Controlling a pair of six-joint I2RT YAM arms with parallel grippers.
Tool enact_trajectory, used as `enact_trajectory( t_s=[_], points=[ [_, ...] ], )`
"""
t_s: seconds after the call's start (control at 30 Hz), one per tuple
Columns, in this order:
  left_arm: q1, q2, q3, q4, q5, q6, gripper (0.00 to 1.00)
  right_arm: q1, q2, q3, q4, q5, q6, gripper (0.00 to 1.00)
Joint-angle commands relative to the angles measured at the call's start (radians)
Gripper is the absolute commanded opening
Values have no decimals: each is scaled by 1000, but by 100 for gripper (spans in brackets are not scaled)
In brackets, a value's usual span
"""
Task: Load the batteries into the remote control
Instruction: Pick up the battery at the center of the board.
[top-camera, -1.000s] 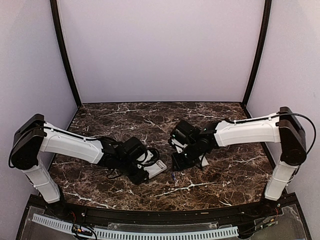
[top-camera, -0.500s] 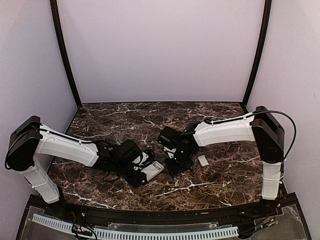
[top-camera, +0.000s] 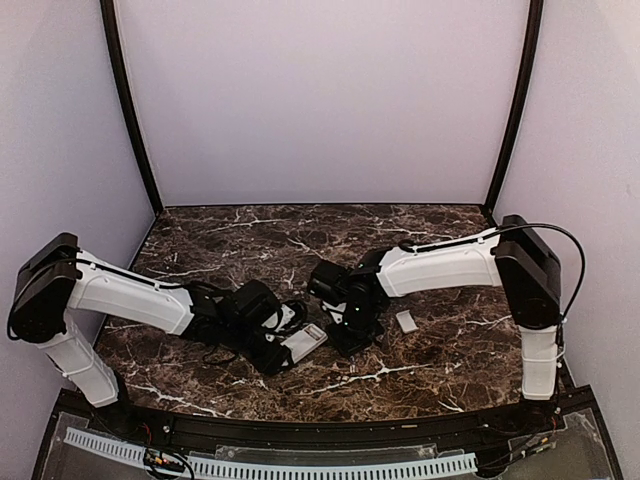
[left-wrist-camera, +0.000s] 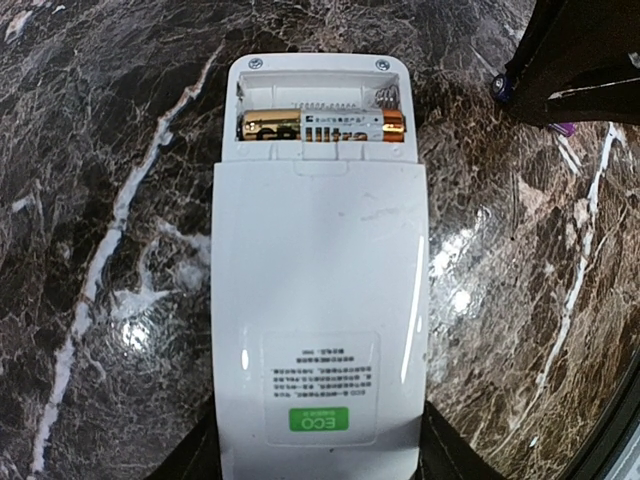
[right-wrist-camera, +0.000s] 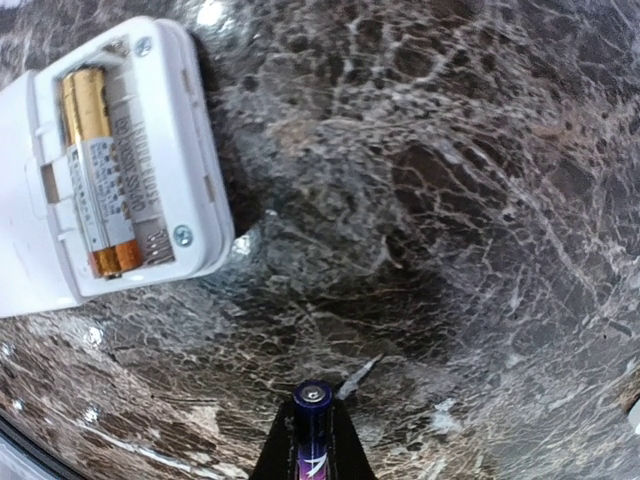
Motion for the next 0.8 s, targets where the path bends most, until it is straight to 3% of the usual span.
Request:
enact_trajectory(
  t_s=[0.0,0.23,0.37,0.57,0.77],
  points=[
    [2,-14,-40,-46,48,9,1,13,24,-5,-51,13,3,0],
    [-34,57,-6,-4,170,134,6,-28,-128,-99,9,74,-5,0],
    [-126,152,70,-27,137,251,6,-69,-313,-234,199,24,-50,0],
    [-166,294,202,-128,143,360,9,-78,-499,-436,519,-42,-79,0],
    [-168,307,214,-128,131,414,34,-64,-573,-637,819,-82,-52,0]
  ],
)
